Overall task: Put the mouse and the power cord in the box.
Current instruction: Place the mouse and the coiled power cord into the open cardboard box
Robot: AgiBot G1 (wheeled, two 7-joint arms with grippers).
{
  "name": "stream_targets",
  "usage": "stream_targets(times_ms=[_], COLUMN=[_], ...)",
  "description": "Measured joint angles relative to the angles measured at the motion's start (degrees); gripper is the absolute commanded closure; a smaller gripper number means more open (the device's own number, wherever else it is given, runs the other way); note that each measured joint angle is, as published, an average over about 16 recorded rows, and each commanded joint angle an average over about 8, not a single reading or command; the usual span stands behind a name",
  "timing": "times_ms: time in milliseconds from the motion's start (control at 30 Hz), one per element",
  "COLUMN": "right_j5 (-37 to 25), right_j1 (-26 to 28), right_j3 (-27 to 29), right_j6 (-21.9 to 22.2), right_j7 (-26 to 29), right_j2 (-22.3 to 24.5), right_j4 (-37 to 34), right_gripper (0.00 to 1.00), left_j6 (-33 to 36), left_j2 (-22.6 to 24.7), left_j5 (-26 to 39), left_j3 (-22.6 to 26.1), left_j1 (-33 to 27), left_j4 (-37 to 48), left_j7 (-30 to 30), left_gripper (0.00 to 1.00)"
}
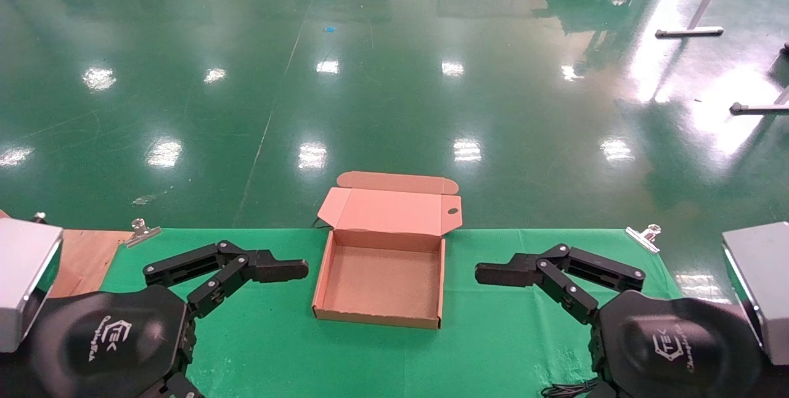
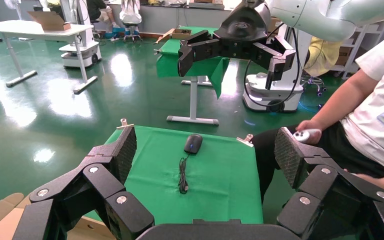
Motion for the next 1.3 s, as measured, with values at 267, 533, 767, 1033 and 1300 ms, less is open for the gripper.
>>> stream_targets(times_ms=[267, 533, 767, 1033, 1300], right_j5=[0.0, -1.3, -8.7, -27.5, -50.1], right_j1=[0.0, 0.0, 1.8, 8.8, 16.8], right_j3=[0.0, -0.6, -3.7, -12.1, -22.0], right_j6=[0.0, -0.2, -1.7, -3.6, -2.2], right_j7=[0.0, -0.4, -2.5, -7.0, -11.7], right_j2=[0.0, 0.1, -0.3, -2.5, -7.4], right_j4=[0.0, -0.2, -1.5, -3.0, -4.2], right_gripper=[0.00, 0.00, 0.00, 0.00, 0.00], left_j6=[0.0, -0.1, 0.6, 2.5, 2.3], left_j2=[0.0, 0.3, 2.1, 4.9, 7.1], left_j5=[0.0, 1.8, 8.7, 24.1, 42.3], left_j3=[0.0, 1.0, 4.6, 12.1, 20.1], left_j1=[0.0, -0.2, -2.2, -7.4, -13.3], left_j4=[0.0, 0.5, 3.3, 9.6, 17.7], left_j7=[0.0, -0.2, 0.4, 4.3, 12.2], left_gripper=[0.00, 0.00, 0.00, 0.00, 0.00])
